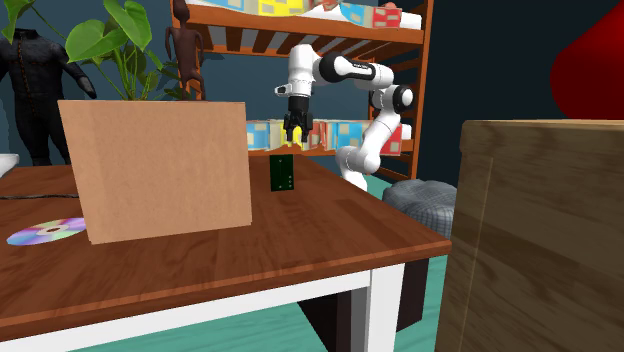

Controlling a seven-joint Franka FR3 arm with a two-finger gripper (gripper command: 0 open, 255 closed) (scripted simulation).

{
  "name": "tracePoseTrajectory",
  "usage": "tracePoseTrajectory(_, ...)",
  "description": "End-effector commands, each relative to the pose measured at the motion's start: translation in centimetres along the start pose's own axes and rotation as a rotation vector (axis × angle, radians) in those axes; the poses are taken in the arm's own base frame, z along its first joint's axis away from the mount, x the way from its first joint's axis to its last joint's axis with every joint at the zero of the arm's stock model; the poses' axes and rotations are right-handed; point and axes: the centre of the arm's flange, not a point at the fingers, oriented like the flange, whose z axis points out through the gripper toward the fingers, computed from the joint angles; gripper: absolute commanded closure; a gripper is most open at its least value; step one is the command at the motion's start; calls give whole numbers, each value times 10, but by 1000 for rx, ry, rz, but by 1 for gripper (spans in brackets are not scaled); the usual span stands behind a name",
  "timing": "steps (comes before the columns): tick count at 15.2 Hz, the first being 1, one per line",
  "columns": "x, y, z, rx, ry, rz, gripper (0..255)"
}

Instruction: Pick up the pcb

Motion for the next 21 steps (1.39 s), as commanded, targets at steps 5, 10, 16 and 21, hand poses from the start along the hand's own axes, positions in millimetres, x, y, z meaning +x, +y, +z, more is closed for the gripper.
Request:
tracePoseTrajectory(5,29,-47,4,-23,7,76,0)
tracePoseTrajectory(10,69,-103,10,-52,15,170,0)
tracePoseTrajectory(16,125,-164,18,-87,25,283,0)
tracePoseTrajectory(21,176,-210,27,-116,34,378,0)
